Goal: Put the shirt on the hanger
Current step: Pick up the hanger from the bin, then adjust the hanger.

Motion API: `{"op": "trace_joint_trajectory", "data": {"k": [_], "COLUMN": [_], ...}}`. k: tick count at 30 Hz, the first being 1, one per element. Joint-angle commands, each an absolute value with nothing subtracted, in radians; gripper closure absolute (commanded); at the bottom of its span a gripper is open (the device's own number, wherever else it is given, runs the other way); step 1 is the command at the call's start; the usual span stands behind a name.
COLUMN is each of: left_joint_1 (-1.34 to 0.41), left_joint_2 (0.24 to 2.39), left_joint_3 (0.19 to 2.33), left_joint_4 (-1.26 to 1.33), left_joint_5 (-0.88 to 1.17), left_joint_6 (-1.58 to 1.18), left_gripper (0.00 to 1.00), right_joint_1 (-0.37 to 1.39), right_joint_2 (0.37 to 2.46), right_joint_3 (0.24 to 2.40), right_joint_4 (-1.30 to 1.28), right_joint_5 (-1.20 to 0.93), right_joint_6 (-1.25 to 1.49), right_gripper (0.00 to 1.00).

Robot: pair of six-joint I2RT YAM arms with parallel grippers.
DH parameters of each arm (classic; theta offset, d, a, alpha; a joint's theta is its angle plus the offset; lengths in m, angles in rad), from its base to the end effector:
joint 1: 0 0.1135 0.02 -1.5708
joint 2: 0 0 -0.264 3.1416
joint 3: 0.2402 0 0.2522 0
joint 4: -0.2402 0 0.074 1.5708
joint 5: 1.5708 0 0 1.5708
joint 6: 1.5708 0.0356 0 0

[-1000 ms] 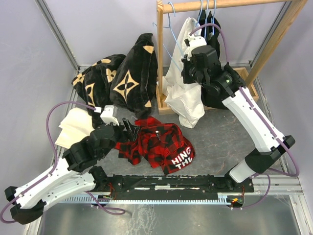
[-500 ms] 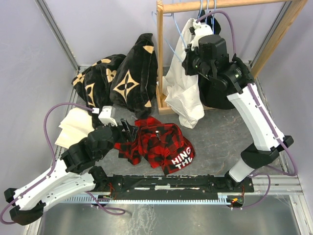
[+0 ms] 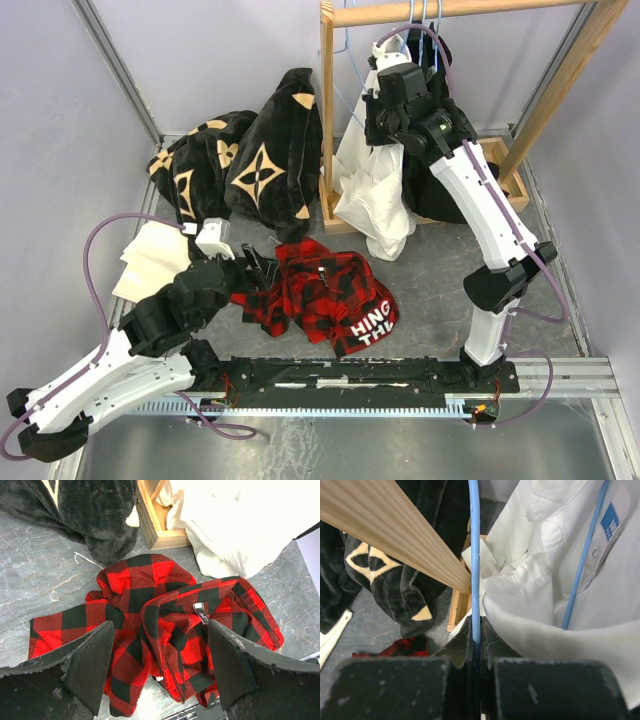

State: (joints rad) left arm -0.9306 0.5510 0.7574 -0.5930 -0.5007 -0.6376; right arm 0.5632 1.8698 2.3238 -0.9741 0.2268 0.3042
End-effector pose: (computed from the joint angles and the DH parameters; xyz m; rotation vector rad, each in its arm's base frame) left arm 0.0854 -0.0860 0.3210 -0.0464 1.9484 -0.5646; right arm 0.3306 0.1993 0.4731 -0.1327 2.0852 0.2924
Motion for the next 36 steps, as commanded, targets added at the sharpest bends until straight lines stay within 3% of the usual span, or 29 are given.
{"op": "trace_joint_trajectory", "data": {"k": [1, 7, 12, 19, 22, 25, 36], "left_joint_1": [-0.926, -0.927, -0.927, -0.927, -0.927, -0.926, -0.927], "left_joint_2": [0.537, 0.536, 0.535, 0.566, 0.581, 0.593, 0.611], "left_joint_3": [0.754, 0.761, 0.790, 0.841, 0.881, 0.931, 1.103], "left_joint_4": [-0.582, -0.581, -0.563, -0.549, -0.550, -0.552, -0.541], "left_joint_5": [-0.536, -0.525, -0.511, -0.496, -0.491, -0.476, -0.296], "left_joint_6": [-0.673, -0.634, -0.561, -0.497, -0.449, -0.385, -0.124], "left_gripper": [0.19, 0.18, 0.16, 0.12, 0.09, 0.00, 0.01], "right_joint_1": [0.558, 0.558, 0.559, 0.563, 0.564, 0.564, 0.563], "right_joint_2": [1.822, 1.667, 1.436, 1.178, 1.077, 0.976, 0.781], "right_joint_3": [2.271, 2.005, 1.705, 1.454, 1.390, 1.349, 1.384], "right_joint_4": [-0.951, -0.876, -0.753, -0.759, -0.806, -0.863, -1.129], "right_joint_5": [0.200, 0.130, -0.061, -0.220, -0.236, -0.238, -0.351], "right_joint_6": [0.317, 0.291, 0.214, 0.110, 0.059, 0.014, -0.031], "right_gripper": [1.00, 1.00, 1.00, 1.00, 1.00, 1.00, 1.00]}}
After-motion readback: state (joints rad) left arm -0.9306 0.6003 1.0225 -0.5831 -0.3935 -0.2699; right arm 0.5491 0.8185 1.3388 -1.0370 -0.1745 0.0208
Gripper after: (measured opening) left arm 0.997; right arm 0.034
